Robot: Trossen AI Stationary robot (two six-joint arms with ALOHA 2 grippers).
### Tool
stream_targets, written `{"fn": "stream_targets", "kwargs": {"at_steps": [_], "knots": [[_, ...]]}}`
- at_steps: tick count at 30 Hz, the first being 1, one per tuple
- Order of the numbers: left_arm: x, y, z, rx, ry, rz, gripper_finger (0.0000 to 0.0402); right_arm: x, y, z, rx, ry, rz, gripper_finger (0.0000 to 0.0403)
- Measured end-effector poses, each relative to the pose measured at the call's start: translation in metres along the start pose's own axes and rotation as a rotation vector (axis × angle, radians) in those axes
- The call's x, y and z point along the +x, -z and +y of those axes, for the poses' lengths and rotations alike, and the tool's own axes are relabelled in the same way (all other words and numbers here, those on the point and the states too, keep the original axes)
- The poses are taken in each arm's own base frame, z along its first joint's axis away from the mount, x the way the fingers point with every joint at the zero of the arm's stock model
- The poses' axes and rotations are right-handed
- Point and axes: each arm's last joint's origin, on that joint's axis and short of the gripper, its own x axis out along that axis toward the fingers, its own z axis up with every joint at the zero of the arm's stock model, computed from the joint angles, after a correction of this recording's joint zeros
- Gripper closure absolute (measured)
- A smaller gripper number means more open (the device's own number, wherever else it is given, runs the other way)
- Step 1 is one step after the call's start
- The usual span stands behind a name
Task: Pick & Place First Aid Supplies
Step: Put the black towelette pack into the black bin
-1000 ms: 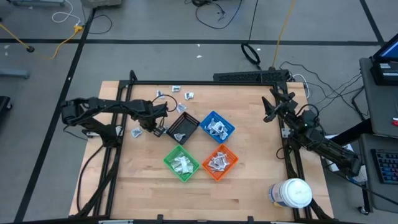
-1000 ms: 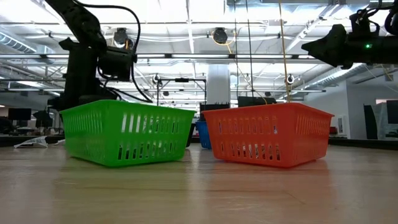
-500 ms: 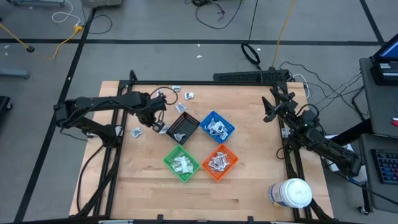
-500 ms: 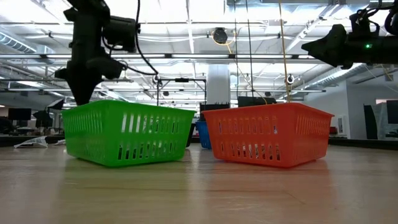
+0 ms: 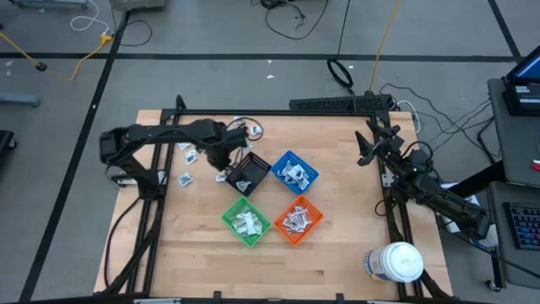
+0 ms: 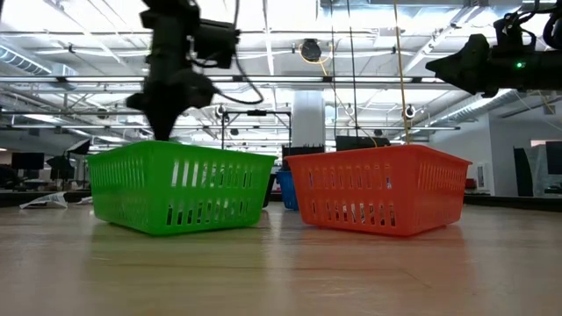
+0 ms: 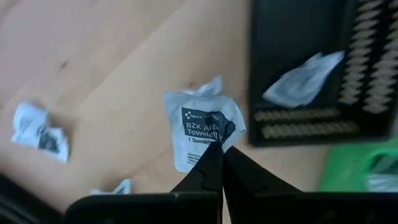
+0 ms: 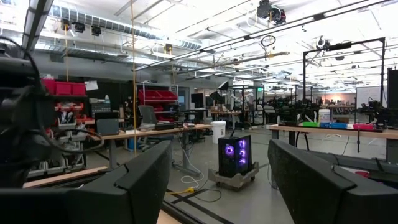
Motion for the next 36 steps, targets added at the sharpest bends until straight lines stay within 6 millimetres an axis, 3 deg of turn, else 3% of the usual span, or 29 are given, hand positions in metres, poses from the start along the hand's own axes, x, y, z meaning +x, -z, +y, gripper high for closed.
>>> {"fn": "stream_targets", "kwargs": {"at_steps": [8,14,28,32,36], "knots": [[-0.014,-0.038,-0.029,0.063,0.052,-0.049,0.0401,0.0,0.0,0.0,0.0,0.0,0.0,0.014],[-0.02,-0.046,-0.039,0.081,0.068,-0.069,0.0401,0.0,0.0,0.0,0.0,0.0,0.0,0.014],[0.041,-0.057,-0.077,0.186,0.038,0.0,0.0401,0.0,0.0,0.0,0.0,0.0,0.0,0.014],[0.046,-0.058,-0.08,0.187,0.037,0.0,0.0392,0.0,0.0,0.0,0.0,0.0,0.0,0.014],[0.046,-0.06,-0.081,0.166,0.048,-0.016,0.0355,0.0,0.0,0.0,0.0,0.0,0.0,0.014]]}}
